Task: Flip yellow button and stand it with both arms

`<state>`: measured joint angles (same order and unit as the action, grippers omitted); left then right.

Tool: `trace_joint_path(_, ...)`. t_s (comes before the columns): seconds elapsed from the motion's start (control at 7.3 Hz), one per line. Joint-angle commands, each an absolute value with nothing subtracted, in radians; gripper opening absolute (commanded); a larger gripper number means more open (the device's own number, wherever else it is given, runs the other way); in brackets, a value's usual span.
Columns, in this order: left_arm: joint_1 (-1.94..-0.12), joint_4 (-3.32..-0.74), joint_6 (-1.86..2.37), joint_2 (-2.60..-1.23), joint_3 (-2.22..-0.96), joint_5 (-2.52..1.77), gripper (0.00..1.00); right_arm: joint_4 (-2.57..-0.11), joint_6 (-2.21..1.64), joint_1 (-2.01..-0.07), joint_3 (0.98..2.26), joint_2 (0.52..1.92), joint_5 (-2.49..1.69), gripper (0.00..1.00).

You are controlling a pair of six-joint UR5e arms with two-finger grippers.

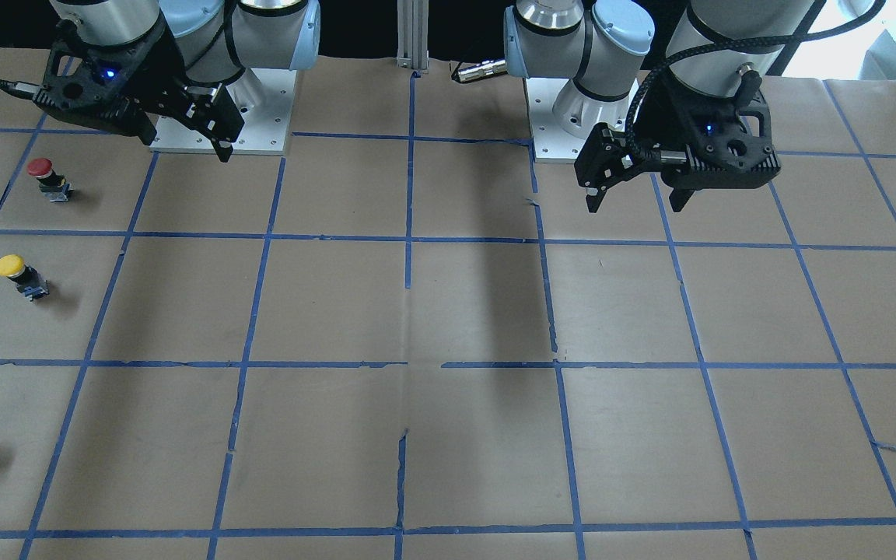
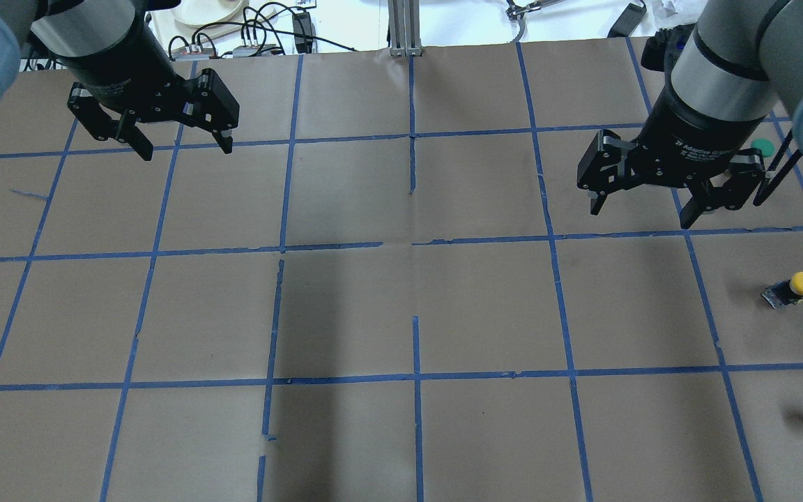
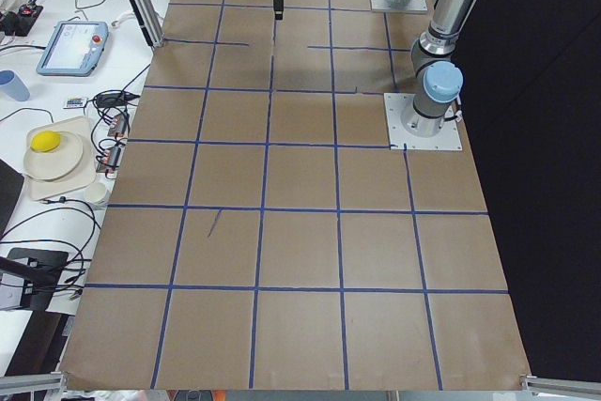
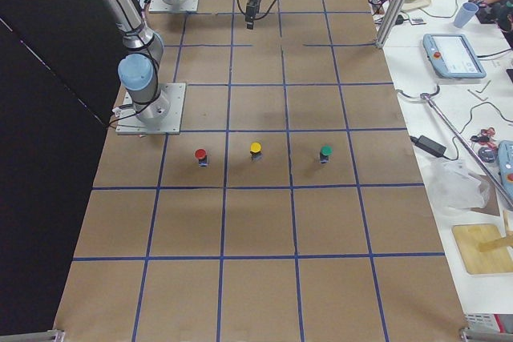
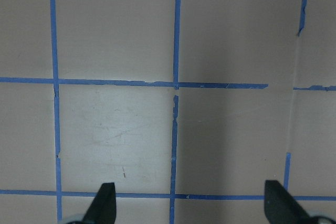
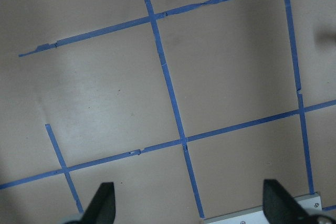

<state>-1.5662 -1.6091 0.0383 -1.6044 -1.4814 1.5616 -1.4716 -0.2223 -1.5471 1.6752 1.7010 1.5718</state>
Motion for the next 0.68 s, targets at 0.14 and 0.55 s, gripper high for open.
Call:
trace_joint_path(0.14, -1.566, -1.609, 0.038, -1.605, -1.480, 1.560, 1.00, -1.470, -0.219, -1.543, 1.681, 1.704, 1.578, 1.00)
trace_joint_path(0.55, -1.566, -1.608, 0.040, -1.614, -1.473, 1.572, 1.00, -1.474, -0.222, -1.543, 1.681, 1.703, 1.574, 1.00)
